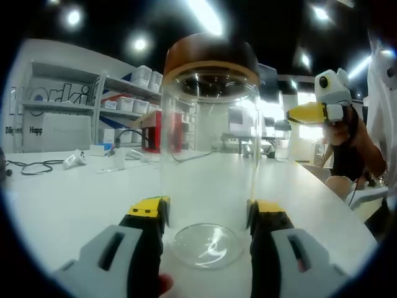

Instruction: Clamp the coffee can twist off the lid put the lid on the table pick up the lid cover the can tighten the lid

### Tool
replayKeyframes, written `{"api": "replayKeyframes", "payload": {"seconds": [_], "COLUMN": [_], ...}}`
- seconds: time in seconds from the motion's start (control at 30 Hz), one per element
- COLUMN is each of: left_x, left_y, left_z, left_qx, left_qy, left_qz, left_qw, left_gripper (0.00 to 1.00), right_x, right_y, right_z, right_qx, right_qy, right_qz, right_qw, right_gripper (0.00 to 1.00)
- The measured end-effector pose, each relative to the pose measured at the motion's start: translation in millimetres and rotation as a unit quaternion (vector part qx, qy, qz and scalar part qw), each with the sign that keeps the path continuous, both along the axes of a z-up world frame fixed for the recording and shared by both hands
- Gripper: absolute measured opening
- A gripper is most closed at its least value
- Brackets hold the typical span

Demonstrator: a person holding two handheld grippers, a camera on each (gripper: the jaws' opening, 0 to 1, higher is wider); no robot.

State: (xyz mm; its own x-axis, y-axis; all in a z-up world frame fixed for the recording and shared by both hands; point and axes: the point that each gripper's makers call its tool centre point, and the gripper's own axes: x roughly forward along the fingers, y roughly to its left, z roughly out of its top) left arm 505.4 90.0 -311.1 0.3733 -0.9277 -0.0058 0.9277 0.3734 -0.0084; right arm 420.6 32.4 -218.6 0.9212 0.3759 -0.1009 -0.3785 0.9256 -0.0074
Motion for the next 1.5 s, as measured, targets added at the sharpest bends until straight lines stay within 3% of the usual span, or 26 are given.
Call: {"api": "replayKeyframes", "payload": {"seconds": [0.1,0.23,0.53,0.7,1.5], "left_x": [0.0,0.1,-0.1,-0.4,-0.9], "left_y": [0,0,0,1,0], "left_z": [0.0,-0.1,-0.1,-0.1,-1.0], "left_qx": [0.000,0.000,0.001,0.001,0.003], "left_qy": [0.000,0.000,0.000,0.000,-0.001], "left_qz": [0.000,0.000,0.000,0.000,0.000], "left_qw": [1.0000,1.0000,1.0000,1.0000,1.0000], "left_gripper": [0.46,0.46,0.46,0.46,0.46], "right_x": [2,2,4,7,22], "right_y": [1,2,11,15,36], "right_z": [1.9,3.6,18.4,26.4,44.0], "right_qx": [0.000,-0.003,-0.007,-0.014,-0.026], "right_qy": [0.004,0.001,-0.017,-0.029,-0.047], "right_qz": [0.001,0.001,0.013,0.017,0.044], "right_qw": [1.0000,1.0000,0.9998,0.9993,0.9976], "right_gripper": [0.09,0.06,0.11,0.19,0.26]}}
